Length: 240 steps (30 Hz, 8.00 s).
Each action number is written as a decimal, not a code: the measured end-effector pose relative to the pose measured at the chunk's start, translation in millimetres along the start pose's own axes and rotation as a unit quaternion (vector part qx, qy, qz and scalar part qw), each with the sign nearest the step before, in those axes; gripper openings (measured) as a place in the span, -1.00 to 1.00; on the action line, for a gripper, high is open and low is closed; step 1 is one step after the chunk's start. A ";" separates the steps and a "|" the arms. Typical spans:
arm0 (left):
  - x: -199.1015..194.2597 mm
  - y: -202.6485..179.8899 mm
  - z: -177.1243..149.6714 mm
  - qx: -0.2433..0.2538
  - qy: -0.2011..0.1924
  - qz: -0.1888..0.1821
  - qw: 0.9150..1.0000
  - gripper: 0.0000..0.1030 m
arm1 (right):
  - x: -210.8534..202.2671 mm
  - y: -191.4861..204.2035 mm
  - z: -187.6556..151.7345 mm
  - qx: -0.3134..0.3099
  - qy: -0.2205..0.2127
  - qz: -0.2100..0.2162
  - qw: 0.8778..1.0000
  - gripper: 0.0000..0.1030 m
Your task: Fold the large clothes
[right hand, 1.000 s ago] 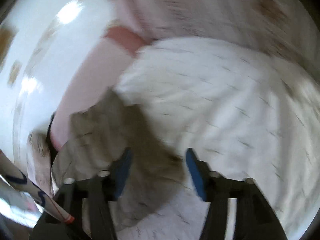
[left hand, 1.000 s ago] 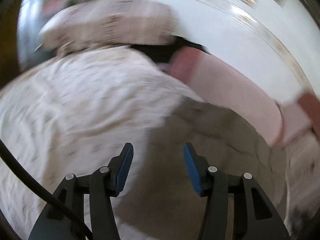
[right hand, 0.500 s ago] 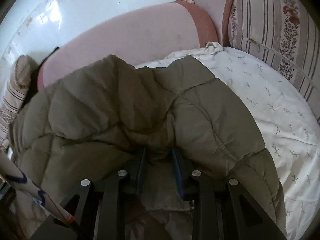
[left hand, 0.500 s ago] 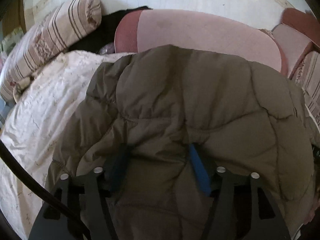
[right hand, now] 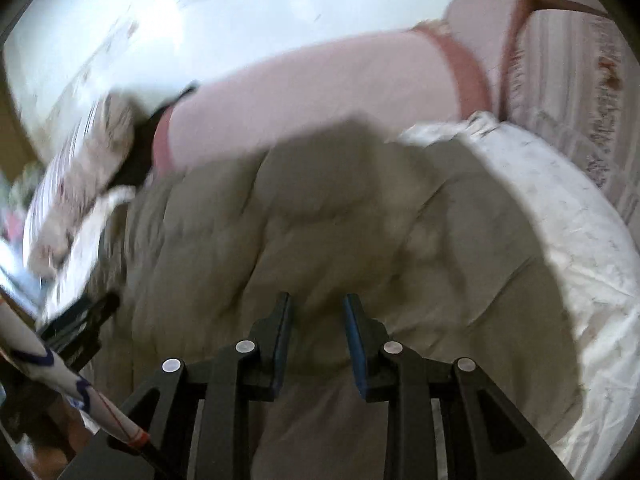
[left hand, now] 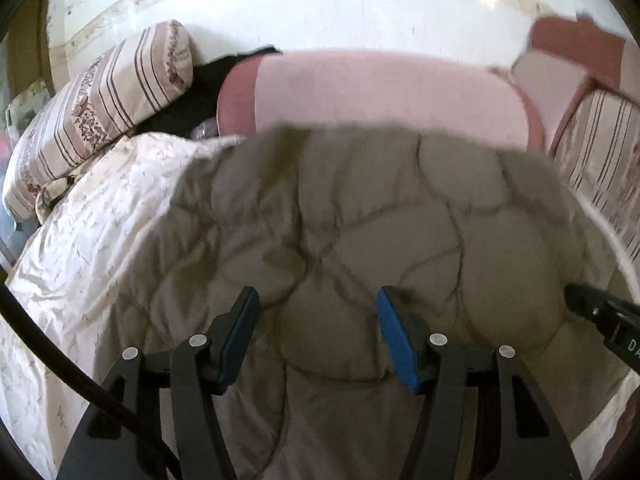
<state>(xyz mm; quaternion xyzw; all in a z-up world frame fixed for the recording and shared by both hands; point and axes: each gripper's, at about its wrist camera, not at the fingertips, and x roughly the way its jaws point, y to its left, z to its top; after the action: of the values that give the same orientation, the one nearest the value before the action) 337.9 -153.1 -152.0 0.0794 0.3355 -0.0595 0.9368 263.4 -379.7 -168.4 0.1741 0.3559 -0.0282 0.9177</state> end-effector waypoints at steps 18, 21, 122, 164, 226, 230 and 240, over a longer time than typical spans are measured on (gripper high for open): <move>-68.5 88.3 -47.3 -0.040 0.019 0.064 0.997 0.18 | -77.4 -97.6 -39.9 0.119 -0.006 -0.071 0.990 -0.39; -43.8 108.1 -58.8 -0.057 0.062 0.065 0.994 0.18 | -66.8 -125.5 -50.2 0.153 0.023 -0.081 0.985 -0.39; -25.8 194.9 -47.0 -0.238 0.110 -0.035 0.964 0.60 | -75.1 -174.0 -33.5 0.205 -0.027 -0.102 0.973 0.58; -196.9 193.8 -137.5 -0.205 -0.076 0.041 0.975 0.16 | -203.8 -174.3 -159.3 0.289 -0.063 -0.033 0.955 0.46; -339.7 57.4 -176.1 -0.016 -0.126 0.079 0.989 1.00 | -323.8 99.0 -218.3 -0.042 -0.147 -0.068 0.986 0.99; -327.9 60.8 -173.8 -0.013 -0.115 0.078 0.990 1.00 | -311.9 107.7 -210.4 -0.063 -0.140 -0.080 0.985 0.99; -287.8 64.4 -172.2 -0.003 -0.082 0.078 0.994 1.00 | -276.6 119.1 -201.6 -0.086 -0.119 -0.090 0.985 0.99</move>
<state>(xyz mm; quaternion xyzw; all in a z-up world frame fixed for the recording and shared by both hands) 21.0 -40.7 -92.6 0.0969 0.2505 0.0082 0.9632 -51.5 -219.5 -87.7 0.0570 0.2599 -0.1007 0.9587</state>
